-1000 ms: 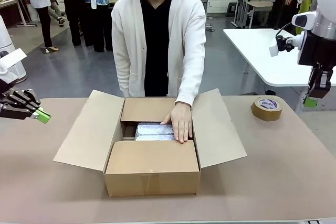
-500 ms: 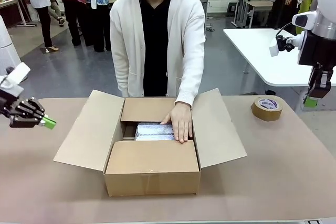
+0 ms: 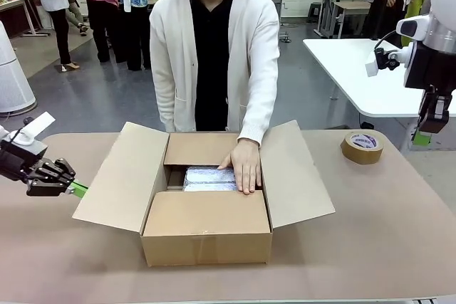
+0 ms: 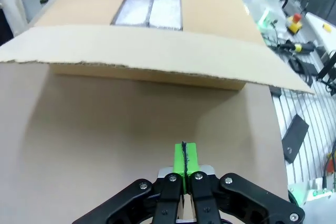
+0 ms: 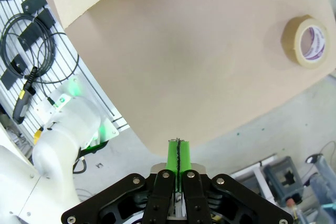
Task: Wrap the clocks to prevent damage.
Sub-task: Push the right (or left) flap of the Package Box to close it.
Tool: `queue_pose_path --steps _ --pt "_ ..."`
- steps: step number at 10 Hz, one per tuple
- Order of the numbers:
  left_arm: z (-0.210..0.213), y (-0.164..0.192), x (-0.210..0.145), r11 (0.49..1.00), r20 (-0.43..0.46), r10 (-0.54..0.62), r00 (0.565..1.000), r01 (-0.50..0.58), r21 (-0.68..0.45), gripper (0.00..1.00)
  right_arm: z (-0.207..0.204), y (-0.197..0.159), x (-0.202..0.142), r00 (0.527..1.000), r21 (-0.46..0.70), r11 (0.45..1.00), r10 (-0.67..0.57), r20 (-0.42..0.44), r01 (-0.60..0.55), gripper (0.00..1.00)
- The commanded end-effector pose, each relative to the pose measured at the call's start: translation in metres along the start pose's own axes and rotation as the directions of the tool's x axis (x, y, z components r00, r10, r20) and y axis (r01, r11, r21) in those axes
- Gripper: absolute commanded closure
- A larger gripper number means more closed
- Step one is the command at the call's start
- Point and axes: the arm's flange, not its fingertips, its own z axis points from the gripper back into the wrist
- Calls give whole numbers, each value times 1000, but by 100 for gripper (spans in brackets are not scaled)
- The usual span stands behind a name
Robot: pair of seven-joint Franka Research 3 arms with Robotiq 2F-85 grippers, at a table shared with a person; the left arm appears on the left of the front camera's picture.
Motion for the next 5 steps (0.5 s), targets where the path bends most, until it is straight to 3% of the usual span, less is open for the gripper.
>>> queue_pose_path --steps 1,5 --pt "-11 13 2 999 94 -28 995 31 -25 100 -1 0 0 1000 0 1000 -11 -5 11 99" --pt "-29 18 11 997 191 -19 981 33 -70 100 -1 0 0 1000 0 1000 -11 -5 11 99"
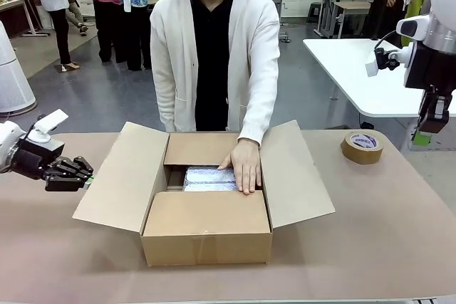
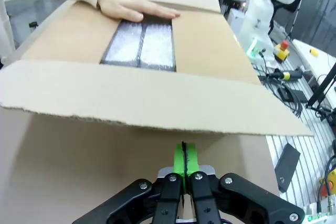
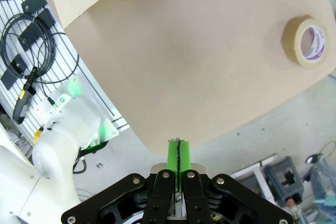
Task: Wrap the clocks to prevent damage.
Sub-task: Push the right (or left) flap of the Package Box to close it.
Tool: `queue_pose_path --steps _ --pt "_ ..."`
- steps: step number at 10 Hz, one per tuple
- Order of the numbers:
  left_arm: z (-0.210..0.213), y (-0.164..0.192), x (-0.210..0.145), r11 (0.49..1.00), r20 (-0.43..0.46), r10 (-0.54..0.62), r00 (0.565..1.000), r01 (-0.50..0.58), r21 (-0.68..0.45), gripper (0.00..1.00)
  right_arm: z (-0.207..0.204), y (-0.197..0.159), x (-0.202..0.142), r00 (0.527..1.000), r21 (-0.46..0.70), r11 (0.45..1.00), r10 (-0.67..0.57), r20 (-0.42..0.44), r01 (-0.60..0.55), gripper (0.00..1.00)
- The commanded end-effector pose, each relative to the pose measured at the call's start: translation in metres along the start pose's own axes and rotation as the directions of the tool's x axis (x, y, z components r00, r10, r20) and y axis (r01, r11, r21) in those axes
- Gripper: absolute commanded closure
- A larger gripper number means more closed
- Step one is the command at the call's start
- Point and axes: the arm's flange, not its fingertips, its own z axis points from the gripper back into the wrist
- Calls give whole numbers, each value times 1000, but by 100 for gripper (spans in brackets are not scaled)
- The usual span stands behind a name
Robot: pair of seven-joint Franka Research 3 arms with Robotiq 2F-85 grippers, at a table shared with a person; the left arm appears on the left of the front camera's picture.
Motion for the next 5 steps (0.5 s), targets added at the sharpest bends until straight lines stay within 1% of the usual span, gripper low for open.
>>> queue_pose_path --steps 1,3,5 --pt "-8 8 1 999 78 -54 995 53 13 100 -1 0 0 1000 0 1000 -11 -5 11 99" --pt "-21 14 11 997 127 -76 989 75 7 100 -1 0 0 1000 0 1000 -11 -5 11 99" --pt "-38 14 21 995 153 -103 983 104 3 100 -1 0 0 1000 0 1000 -11 -5 11 99"
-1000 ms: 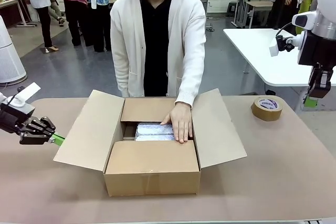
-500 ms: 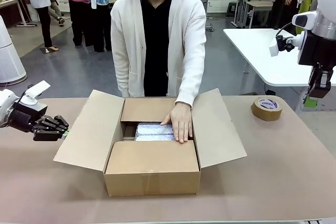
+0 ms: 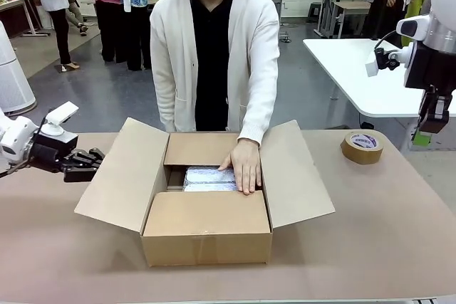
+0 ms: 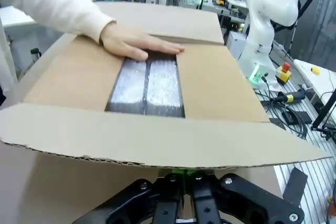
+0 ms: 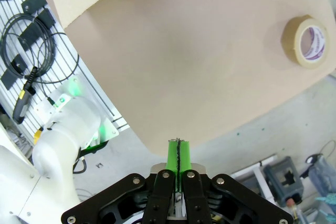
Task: Wrap the clocks to prevent damage.
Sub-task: Push the right (or left) flap of the Package Box to close it.
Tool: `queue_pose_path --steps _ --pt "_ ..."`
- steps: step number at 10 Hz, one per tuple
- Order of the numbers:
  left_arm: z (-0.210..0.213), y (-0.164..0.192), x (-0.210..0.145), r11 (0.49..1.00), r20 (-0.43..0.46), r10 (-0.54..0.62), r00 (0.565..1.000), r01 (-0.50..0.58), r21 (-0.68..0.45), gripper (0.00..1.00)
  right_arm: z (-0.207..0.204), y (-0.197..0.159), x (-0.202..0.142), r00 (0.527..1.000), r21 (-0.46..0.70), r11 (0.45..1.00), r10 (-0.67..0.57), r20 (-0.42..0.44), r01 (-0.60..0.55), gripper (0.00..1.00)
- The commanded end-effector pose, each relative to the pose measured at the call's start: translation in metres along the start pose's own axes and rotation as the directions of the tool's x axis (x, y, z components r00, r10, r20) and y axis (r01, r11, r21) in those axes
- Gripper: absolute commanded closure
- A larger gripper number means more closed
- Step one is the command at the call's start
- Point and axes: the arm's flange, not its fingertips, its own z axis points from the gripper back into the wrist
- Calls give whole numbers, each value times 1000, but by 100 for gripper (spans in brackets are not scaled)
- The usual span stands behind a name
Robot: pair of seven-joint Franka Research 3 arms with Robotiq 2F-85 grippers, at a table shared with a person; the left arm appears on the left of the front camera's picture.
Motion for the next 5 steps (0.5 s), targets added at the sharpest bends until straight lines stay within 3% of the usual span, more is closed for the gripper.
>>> queue_pose_path --steps 1,5 --pt "-20 4 0 997 48 -71 996 71 0 100 -1 0 0 1000 0 1000 -11 -5 11 99" --pt "-61 14 2 985 64 -150 987 154 -72 100 -1 0 0 1000 0 1000 -11 -5 11 99"
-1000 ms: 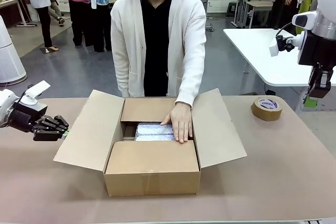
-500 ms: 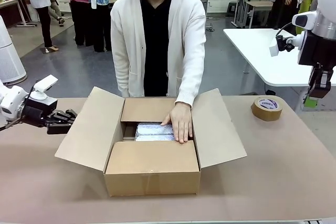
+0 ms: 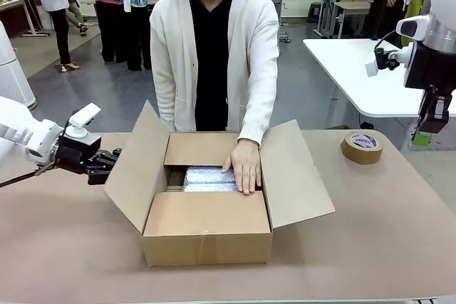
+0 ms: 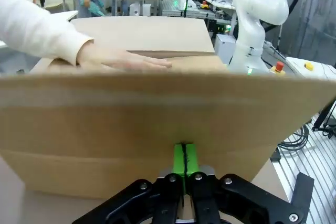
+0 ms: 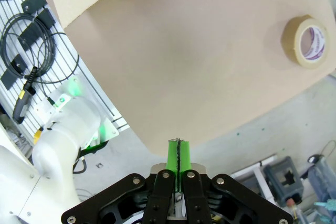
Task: Wrap the clocks to prevent damage.
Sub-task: Push the right (or left) flap of the Package Box to close it.
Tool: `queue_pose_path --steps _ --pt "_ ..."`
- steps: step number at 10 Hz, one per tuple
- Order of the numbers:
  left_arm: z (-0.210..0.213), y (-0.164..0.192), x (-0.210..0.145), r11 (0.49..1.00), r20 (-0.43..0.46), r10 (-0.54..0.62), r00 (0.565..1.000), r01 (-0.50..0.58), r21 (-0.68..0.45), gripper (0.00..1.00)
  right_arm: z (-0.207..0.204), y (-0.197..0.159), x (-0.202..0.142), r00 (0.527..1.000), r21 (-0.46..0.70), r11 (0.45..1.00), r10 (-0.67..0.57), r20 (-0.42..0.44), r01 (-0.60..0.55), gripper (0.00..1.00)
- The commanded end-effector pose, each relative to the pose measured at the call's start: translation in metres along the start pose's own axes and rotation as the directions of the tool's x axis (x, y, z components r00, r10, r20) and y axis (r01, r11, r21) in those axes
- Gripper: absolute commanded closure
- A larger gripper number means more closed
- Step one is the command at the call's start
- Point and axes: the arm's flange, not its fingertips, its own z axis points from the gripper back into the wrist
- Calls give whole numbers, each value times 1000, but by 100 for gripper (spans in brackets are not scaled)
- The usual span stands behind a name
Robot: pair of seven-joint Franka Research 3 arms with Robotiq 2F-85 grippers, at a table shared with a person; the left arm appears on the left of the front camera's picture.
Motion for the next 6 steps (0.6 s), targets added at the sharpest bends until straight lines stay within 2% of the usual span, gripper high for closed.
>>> queue_pose_path --steps 1,5,6 --pt "-17 11 -7 996 24 -92 995 92 2 100 -1 0 0 1000 1 1000 -11 -5 11 99" --pt "-36 25 3 975 -41 -208 977 211 67 100 -1 0 0 1000 1 1000 -11 -5 11 99" --pt "-38 28 3 976 -51 -205 977 208 69 100 -1 0 0 1000 1 1000 -11 -5 11 99"
